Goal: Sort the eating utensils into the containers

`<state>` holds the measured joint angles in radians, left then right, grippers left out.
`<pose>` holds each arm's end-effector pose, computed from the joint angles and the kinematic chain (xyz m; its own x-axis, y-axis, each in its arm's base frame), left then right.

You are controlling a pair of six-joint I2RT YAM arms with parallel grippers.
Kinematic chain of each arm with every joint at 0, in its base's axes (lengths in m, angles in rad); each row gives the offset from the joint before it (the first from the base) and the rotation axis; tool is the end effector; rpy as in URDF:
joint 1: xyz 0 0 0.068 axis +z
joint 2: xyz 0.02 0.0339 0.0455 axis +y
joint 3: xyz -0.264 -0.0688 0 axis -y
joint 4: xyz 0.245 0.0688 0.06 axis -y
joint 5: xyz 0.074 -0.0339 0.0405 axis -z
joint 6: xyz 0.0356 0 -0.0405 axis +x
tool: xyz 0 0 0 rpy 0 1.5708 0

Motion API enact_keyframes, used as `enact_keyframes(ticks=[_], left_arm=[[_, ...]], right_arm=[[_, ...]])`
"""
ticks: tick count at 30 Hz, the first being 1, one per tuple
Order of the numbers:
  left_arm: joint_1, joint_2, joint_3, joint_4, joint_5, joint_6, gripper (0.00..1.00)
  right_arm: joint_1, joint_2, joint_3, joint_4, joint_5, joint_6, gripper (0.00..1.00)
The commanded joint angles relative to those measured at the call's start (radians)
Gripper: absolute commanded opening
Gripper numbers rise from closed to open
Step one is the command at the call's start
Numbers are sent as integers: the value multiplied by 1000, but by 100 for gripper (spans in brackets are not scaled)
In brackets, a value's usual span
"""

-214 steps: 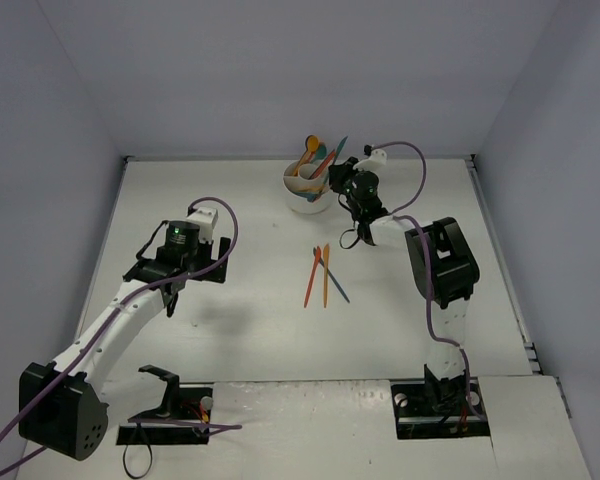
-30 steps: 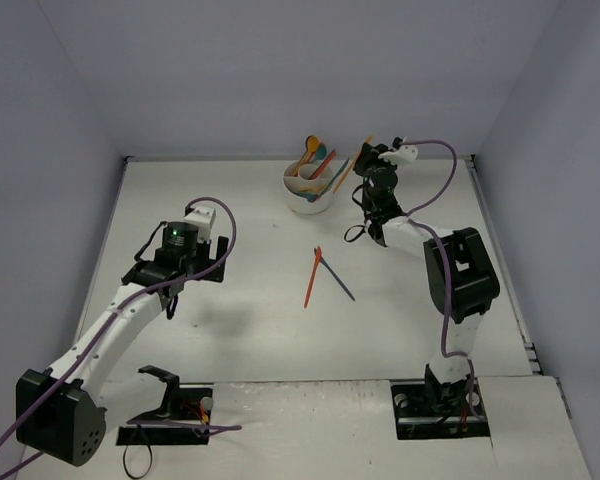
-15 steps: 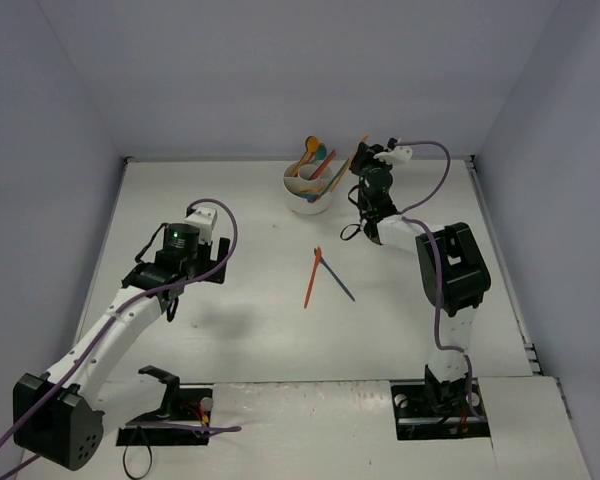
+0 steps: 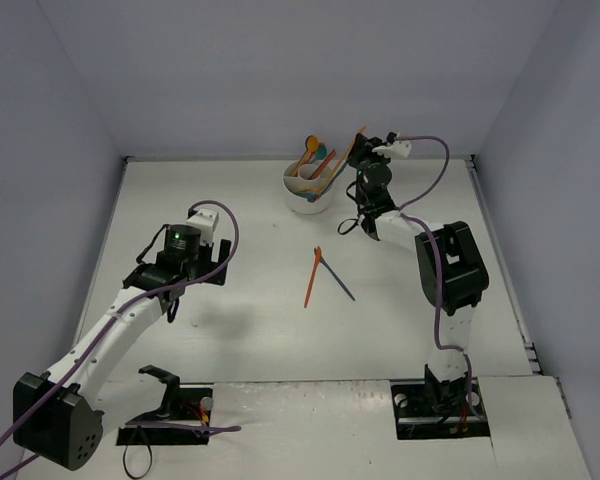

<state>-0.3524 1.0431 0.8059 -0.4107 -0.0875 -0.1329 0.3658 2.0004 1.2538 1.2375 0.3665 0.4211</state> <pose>0.2137 -0.0753 0.2763 -0.5983 0.0794 -0.7973 0.2009 0.9782 -0.0534 0.4202 0.1473 0.2817 0.3859 0.5565 -0.7358 -0.2154 0.8299 0.5147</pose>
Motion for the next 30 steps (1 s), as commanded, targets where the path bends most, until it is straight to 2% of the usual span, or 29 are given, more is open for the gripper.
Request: enact_keyframes(ticks=[1,30], left_arm=[[-5,-22,10,47,-15,13,88],[-17,-22,10,49,-15,18,88]], right_arm=[[15,18,52,209,-4,10,0],[73,74,-72,264,-37,87,2]])
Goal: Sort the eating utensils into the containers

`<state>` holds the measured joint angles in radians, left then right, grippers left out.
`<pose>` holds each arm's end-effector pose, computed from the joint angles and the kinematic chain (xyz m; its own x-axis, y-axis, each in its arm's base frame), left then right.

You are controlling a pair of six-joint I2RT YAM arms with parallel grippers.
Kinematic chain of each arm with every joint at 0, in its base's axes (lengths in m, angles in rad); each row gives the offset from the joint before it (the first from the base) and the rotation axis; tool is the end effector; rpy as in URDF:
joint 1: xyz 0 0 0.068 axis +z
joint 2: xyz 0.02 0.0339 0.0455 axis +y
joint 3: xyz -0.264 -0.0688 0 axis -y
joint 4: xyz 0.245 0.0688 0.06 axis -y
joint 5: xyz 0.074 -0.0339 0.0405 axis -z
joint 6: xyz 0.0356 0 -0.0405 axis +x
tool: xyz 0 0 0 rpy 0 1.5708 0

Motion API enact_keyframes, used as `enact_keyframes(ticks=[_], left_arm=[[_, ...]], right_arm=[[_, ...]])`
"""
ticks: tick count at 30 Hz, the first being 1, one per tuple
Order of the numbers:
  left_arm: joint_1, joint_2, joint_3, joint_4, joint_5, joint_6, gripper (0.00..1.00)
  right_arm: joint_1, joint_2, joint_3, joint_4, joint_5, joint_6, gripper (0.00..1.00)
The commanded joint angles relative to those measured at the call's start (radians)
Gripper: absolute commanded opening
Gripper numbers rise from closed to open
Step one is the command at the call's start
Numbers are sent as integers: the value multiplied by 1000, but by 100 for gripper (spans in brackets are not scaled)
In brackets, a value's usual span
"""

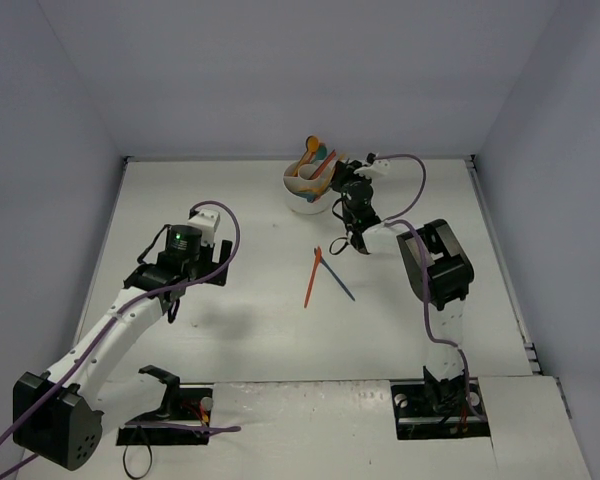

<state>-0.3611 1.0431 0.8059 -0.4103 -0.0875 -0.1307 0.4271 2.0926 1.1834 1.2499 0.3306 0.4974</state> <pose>0.2131 -0.0772 0.2763 -0.5969 0.0866 -0.7977 0.2108 0.9762 -0.0517 0.4152 0.1763 0.2219 0.2132 0.5929 -0.7766 -0.2447 0.8019 0.5450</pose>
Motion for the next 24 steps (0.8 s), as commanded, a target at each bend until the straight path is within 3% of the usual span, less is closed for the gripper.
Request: enact_keyframes(ticks=[1,10,17,24], left_arm=[[-9,-22,11,46,-17,16,88],[-10,-22,12,47,-19,16,88],[-10,-22,12,47,-16,14,88],[-10,-17,18,45,-3,13,88]], right_arm=[[12,-21,-7,252,-1,11,4],[2,-103,-62,192,14,-9,37],[-5,-266,-93,-5,-15,-71,49],[-1,-483,60,-806,-161,-267,56]])
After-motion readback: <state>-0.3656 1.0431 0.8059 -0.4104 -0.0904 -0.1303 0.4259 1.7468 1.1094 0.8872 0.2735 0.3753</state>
